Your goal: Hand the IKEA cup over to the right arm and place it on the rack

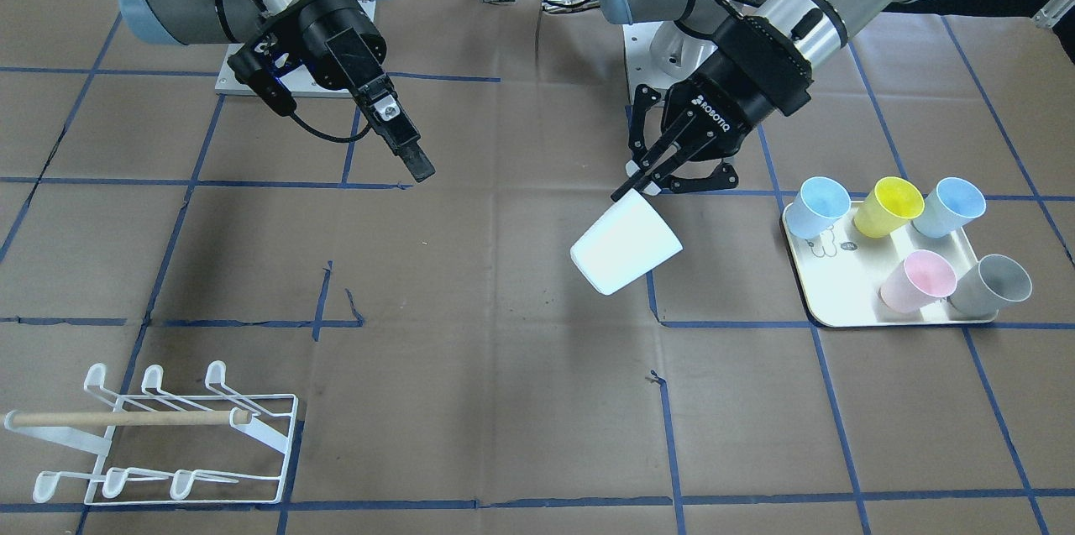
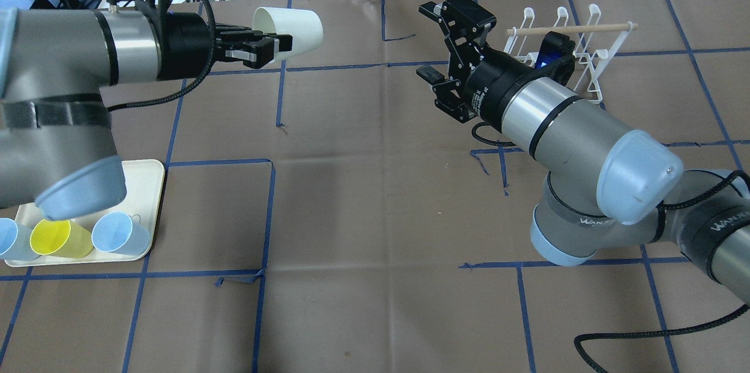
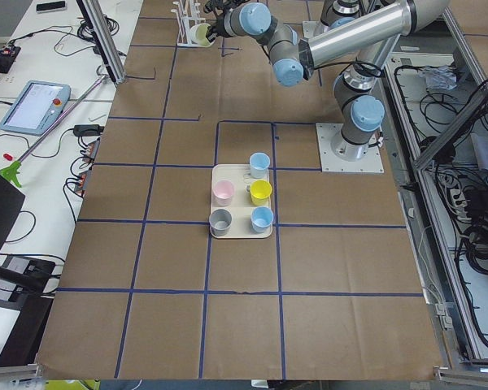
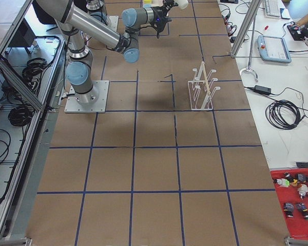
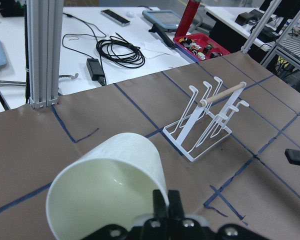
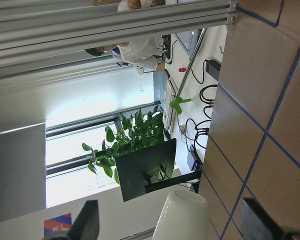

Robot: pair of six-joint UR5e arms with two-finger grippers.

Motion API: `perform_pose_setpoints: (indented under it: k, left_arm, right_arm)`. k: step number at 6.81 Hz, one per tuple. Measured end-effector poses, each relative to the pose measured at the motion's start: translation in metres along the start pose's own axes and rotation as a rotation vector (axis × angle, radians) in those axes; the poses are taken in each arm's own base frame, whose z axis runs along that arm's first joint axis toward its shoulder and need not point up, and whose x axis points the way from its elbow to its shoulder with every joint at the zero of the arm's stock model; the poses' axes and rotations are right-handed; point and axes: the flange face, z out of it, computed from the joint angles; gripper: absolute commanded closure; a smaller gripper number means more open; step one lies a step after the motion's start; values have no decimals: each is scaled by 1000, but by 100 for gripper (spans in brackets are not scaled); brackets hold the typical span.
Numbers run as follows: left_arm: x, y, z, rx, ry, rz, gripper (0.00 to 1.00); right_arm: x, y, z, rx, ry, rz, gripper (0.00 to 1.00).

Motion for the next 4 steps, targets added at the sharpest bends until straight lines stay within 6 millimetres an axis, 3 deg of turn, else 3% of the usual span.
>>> perform_pose_setpoints:
  k: [2, 4]
  left_arm:
    - [28, 38, 13, 76, 6, 113, 100]
    - [35, 59, 21, 112, 0, 170, 100]
  right_arm:
    - [1, 0, 1, 0, 4, 28, 0]
    - [5, -1, 5, -4, 52, 55, 0]
